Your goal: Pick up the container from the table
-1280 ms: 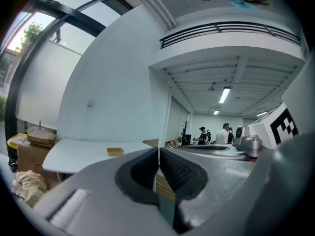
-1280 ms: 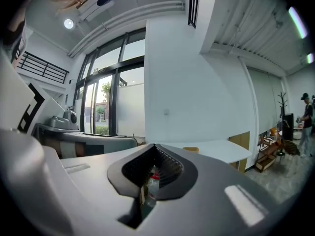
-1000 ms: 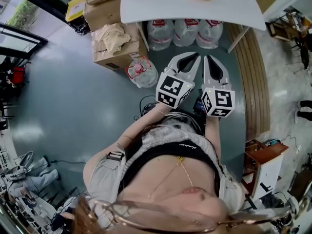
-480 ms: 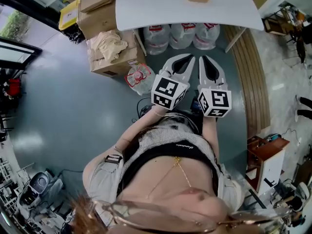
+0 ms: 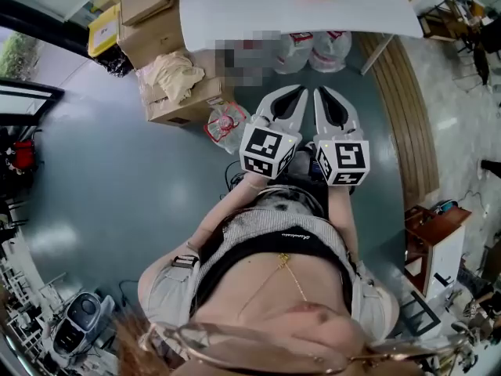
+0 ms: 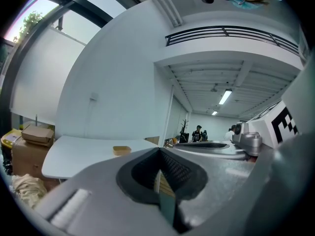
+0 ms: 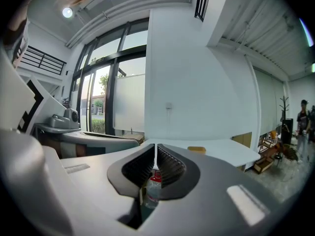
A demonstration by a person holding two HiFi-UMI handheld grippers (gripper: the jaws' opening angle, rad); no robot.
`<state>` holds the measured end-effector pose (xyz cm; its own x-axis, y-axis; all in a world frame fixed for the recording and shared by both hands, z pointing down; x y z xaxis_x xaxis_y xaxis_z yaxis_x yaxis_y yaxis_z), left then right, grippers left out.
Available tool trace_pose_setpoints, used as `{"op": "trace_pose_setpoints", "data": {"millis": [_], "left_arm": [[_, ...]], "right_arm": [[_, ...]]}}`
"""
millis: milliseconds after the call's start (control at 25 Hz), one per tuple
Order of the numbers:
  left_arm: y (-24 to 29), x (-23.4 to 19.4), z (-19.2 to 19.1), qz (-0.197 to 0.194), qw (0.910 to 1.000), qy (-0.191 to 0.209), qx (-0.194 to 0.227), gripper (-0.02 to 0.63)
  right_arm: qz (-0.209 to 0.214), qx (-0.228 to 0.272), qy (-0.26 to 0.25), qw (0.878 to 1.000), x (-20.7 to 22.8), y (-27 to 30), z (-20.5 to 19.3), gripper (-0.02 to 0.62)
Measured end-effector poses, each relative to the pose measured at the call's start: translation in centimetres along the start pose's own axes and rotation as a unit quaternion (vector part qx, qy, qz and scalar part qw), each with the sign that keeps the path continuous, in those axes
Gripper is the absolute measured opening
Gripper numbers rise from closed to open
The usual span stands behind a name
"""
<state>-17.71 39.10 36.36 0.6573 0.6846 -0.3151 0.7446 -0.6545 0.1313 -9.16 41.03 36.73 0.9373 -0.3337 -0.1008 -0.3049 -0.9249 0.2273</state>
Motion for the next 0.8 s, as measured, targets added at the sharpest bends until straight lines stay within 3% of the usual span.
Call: {"op": "trace_pose_setpoints", "data": {"millis": [800], "left_arm": [[4.9,-3.3,1.6,0.048,0.9986,0.017,-0.012,0.0]], "right_arm": [[0.041,0.008,0.001,0.999,3.5,5.8,0.7,0.025]]}}
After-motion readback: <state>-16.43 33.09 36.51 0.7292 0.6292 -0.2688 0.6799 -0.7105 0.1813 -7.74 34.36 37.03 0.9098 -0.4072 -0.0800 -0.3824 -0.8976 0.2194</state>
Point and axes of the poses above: the fingertips, and each gripper's own axes: y forward along the fingers, x to its right, z out of its top, the point moved 5 cm from there along -y, backward along the fingers, and after that the axes turned 6 degrees about -y, right-handed, at the moved point
